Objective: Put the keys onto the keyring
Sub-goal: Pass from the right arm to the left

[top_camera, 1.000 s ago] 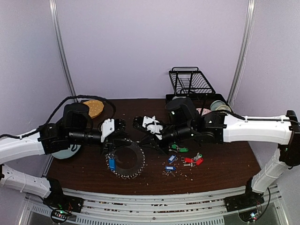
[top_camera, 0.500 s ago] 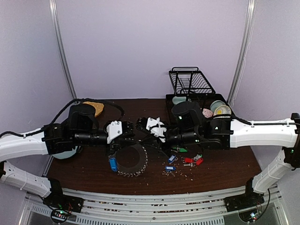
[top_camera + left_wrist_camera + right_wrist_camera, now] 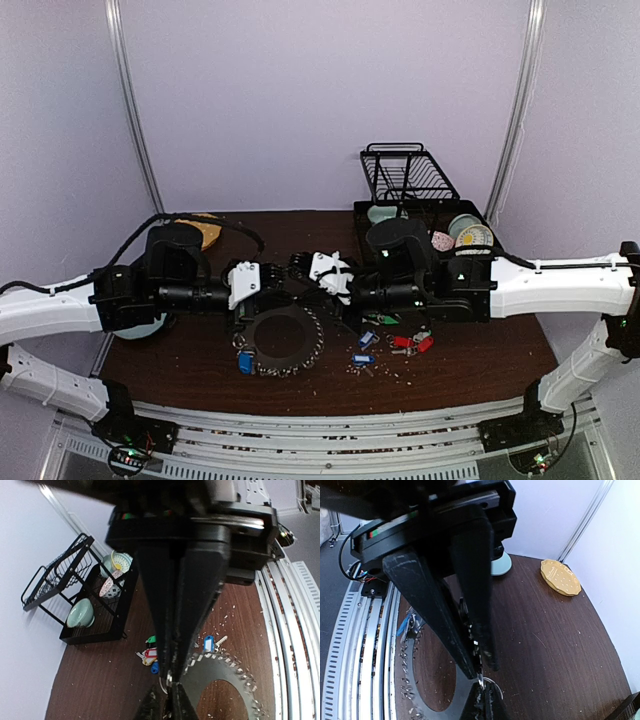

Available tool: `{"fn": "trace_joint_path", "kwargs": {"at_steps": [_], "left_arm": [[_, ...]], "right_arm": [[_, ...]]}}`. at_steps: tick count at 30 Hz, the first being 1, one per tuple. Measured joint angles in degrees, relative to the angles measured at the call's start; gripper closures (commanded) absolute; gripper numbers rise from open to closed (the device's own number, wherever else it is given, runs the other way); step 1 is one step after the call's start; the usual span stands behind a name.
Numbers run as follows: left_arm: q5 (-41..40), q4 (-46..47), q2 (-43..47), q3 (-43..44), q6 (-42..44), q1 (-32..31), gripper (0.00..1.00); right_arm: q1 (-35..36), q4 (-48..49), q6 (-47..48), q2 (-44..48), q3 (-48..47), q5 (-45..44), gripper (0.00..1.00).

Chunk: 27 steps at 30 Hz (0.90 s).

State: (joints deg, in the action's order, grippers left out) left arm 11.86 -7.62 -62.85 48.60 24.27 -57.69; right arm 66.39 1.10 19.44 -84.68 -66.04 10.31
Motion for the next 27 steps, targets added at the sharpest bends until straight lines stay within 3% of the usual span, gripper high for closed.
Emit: {"fn": "trace_joint_path", "kwargs": {"at_steps": [4, 9, 19, 22, 27], "left_arm": [[-1.4, 1.0, 0.1, -0.2, 0.1, -0.1, 0.86], [-2.3, 1.5, -0.1, -0.2, -0.4, -0.2, 1.0], [-2.8, 3.7, 0.9, -2.2, -0.1, -0.5, 1.0], [-2.9, 6.1, 1.7, -3.9, -0.2, -0.5, 1.0], [-4.3, 9.0, 2.5, -5.3, -0.7, -0.5, 1.0]], "right_arm": [[0.1, 0.3, 0.1, 0.0, 0.0, 0.0, 1.0], [0.1, 0.8, 0.1, 0.0, 0.0, -0.9, 1.0], [0.0, 3.2, 0.2, 0.0, 1.2, -1.0, 0.99], [0.0, 4.4, 0.3, 0.0, 1.8, -0.7, 0.87], [0.0, 7.1, -0.4, 0.2, 1.8, -0.6, 0.78]]}}
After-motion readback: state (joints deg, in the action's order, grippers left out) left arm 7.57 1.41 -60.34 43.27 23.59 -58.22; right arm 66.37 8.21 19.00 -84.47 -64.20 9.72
